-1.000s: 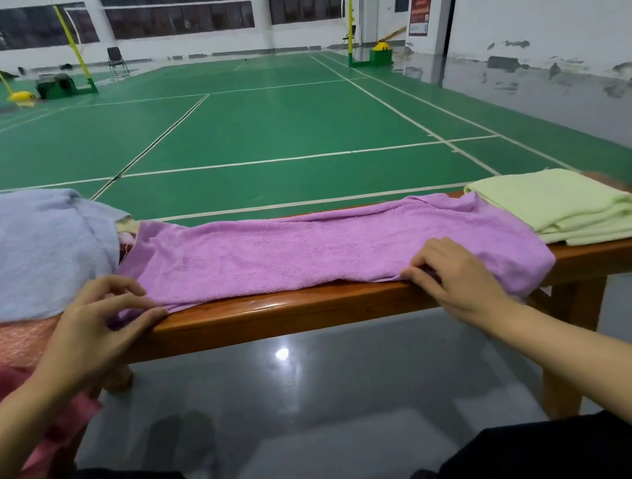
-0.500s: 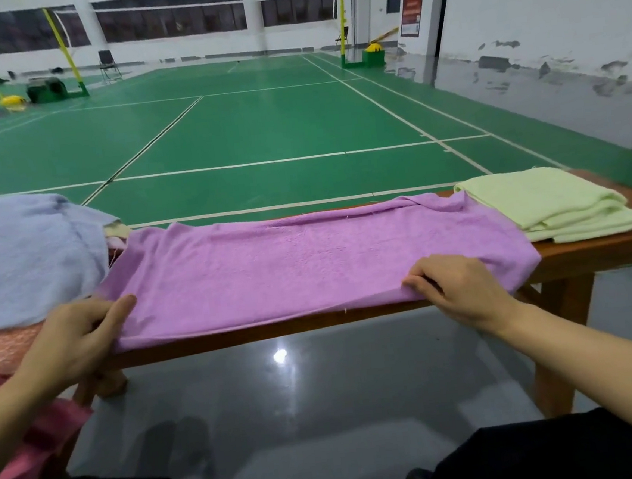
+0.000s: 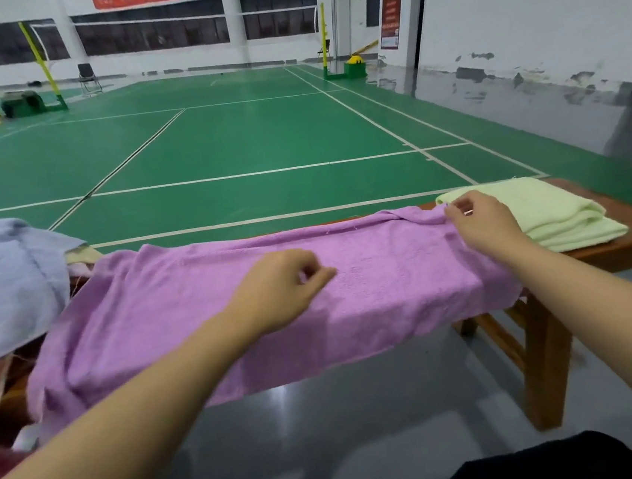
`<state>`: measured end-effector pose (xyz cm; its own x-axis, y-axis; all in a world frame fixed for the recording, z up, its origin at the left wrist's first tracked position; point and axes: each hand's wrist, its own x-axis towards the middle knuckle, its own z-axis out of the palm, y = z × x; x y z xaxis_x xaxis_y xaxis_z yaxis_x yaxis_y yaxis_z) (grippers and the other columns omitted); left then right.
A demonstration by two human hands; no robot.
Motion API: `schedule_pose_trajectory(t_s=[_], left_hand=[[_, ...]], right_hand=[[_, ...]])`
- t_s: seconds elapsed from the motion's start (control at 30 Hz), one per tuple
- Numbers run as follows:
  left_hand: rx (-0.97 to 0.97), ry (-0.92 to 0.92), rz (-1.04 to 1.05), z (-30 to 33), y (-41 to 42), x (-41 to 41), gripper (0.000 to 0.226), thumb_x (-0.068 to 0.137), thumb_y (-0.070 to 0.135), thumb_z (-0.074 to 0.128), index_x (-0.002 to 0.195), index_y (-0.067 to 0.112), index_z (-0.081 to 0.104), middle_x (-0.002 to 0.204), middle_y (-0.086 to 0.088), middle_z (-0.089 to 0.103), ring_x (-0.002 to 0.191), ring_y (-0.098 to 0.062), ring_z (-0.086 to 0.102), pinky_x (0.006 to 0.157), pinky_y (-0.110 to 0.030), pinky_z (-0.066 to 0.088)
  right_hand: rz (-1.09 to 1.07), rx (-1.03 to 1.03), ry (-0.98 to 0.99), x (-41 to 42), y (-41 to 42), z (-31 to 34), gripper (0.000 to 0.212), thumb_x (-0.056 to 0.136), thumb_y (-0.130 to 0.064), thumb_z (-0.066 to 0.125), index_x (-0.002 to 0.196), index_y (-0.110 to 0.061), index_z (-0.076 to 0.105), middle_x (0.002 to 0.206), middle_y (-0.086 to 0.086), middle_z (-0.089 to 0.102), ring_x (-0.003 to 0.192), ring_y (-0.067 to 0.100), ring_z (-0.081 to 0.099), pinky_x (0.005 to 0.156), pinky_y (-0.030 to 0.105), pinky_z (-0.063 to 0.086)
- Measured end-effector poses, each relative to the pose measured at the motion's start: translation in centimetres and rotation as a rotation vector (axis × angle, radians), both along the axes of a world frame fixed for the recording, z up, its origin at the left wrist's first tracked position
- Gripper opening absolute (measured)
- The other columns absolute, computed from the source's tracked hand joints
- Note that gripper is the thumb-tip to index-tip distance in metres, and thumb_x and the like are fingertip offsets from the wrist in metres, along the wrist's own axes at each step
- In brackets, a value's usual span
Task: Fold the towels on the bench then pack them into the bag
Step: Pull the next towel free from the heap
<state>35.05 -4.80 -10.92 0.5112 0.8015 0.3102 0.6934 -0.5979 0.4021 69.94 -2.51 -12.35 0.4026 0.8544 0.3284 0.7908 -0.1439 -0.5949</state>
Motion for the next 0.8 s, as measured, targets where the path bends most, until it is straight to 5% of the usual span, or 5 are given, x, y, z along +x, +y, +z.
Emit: schedule_pose_trajectory(t_s=[0.13, 0.27, 0.43, 0.57, 0.8], left_hand=[[-0.162, -0.174, -0.151, -0.5, 1.1, 12.8, 0.014, 0.095, 0.031, 0.069, 0.092, 0.017, 0.073, 0.091, 0.002, 0.074, 0.08, -0.015, 0.064, 0.077, -0.03, 0.052], [-0.262, -0.131, -0.219, -0.8, 2.4, 21.0, 0.01, 0.09, 0.013, 0.07, 0.088, 0.005, 0.076, 0.08, -0.005, 0.072, 0.076, -0.024, 0.065, 0.075, -0.038, 0.053], [-0.295, -0.118, -0.121, -1.9, 3.2, 25.6, 0.015, 0.087, 0.025, 0.071, 0.076, 0.016, 0.067, 0.085, -0.008, 0.071, 0.079, -0.028, 0.065, 0.065, -0.034, 0.045], [-0.228, -0.092, 0.014, -1.6, 3.1, 28.2, 0.031, 0.083, 0.042, 0.069, 0.105, 0.019, 0.068, 0.099, -0.005, 0.07, 0.09, -0.029, 0.067, 0.067, -0.034, 0.045], [-0.358, 0.076, 0.044, -0.6, 2.8, 30.2, 0.038, 0.08, 0.043, 0.077, 0.108, 0.025, 0.059, 0.092, 0.001, 0.059, 0.092, -0.026, 0.062, 0.072, -0.033, 0.045]], right_hand=[[0.087, -0.141, 0.052, 1.4, 2.6, 0.6, 0.023, 0.098, -0.027, 0.065, 0.115, -0.011, 0.069, 0.117, 0.008, 0.07, 0.102, 0.024, 0.063, 0.095, 0.038, 0.049], [0.202, -0.242, -0.197, 2.5, 4.8, 1.5, 0.042, 0.088, -0.032, 0.076, 0.126, -0.017, 0.067, 0.124, 0.008, 0.068, 0.11, 0.027, 0.062, 0.1, 0.04, 0.049], [0.187, -0.395, -0.505, 4.9, 6.6, 2.1, 0.028, 0.084, -0.056, 0.075, 0.1, -0.034, 0.077, 0.122, 0.008, 0.053, 0.121, 0.032, 0.043, 0.107, 0.042, 0.039], [0.271, -0.313, -0.294, 5.9, 7.3, 1.7, 0.023, 0.086, -0.049, 0.076, 0.081, -0.026, 0.072, 0.098, 0.003, 0.071, 0.098, 0.026, 0.063, 0.083, 0.035, 0.049], [0.2, -0.116, 0.089, 5.7, 7.1, 2.6, 0.026, 0.099, -0.038, 0.064, 0.1, -0.012, 0.063, 0.085, -0.001, 0.072, 0.068, 0.009, 0.064, 0.061, 0.026, 0.048]])
